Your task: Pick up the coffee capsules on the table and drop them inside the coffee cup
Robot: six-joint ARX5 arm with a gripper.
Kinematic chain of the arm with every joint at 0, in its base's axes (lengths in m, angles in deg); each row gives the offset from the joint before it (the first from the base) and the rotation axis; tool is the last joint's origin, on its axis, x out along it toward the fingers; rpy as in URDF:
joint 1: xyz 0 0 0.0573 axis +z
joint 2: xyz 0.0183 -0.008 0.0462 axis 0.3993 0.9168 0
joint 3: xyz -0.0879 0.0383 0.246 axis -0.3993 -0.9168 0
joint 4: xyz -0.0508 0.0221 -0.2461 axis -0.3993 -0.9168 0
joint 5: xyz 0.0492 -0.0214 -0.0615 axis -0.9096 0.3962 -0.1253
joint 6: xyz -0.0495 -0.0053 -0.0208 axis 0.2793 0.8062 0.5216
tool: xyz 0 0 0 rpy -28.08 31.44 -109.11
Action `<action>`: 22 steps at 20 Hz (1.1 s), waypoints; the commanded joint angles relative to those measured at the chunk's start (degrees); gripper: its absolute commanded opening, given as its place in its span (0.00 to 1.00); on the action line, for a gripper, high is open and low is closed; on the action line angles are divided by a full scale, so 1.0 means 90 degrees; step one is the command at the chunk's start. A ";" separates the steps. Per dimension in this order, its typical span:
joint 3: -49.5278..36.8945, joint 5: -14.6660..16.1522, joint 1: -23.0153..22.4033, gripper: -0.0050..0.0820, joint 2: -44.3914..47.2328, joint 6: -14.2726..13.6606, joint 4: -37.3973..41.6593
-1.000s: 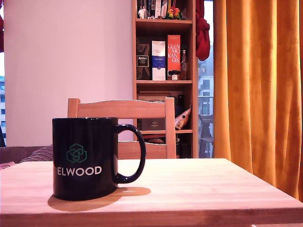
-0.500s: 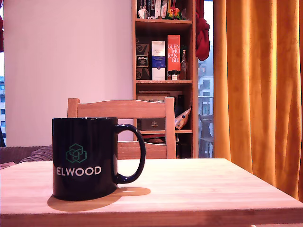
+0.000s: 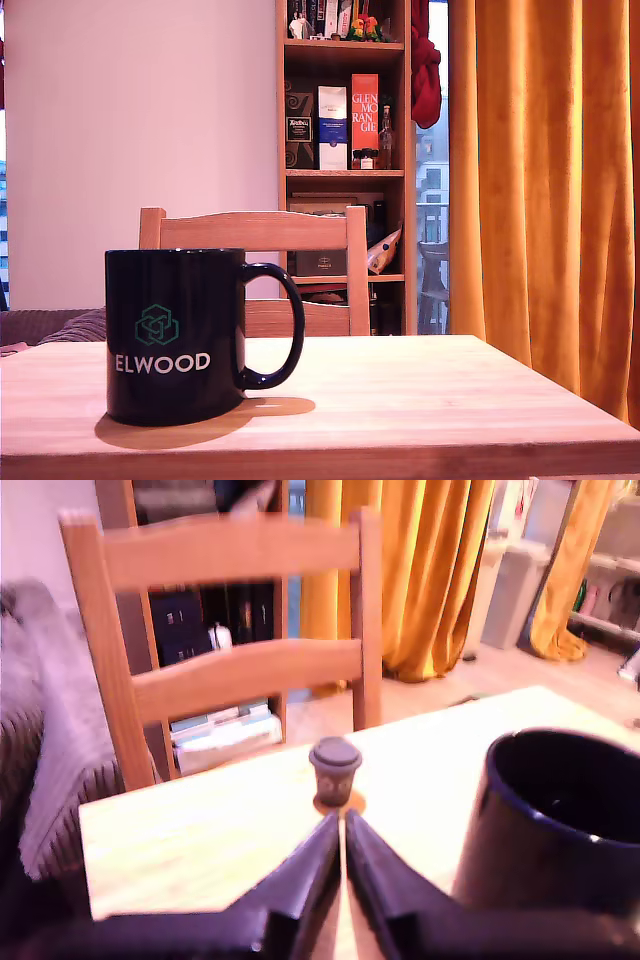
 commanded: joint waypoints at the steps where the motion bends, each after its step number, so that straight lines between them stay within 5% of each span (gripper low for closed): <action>1: -0.0063 0.0022 -0.0019 0.04 0.0362 -0.0134 0.0355; 14: -0.0063 0.0017 -0.0017 0.06 0.1926 -0.0202 0.1498; 18: -0.0063 -0.0083 -0.0017 0.54 0.1926 -0.0211 0.1520; 22: -0.0063 -0.0172 -0.0017 0.61 0.1926 -0.0323 0.1518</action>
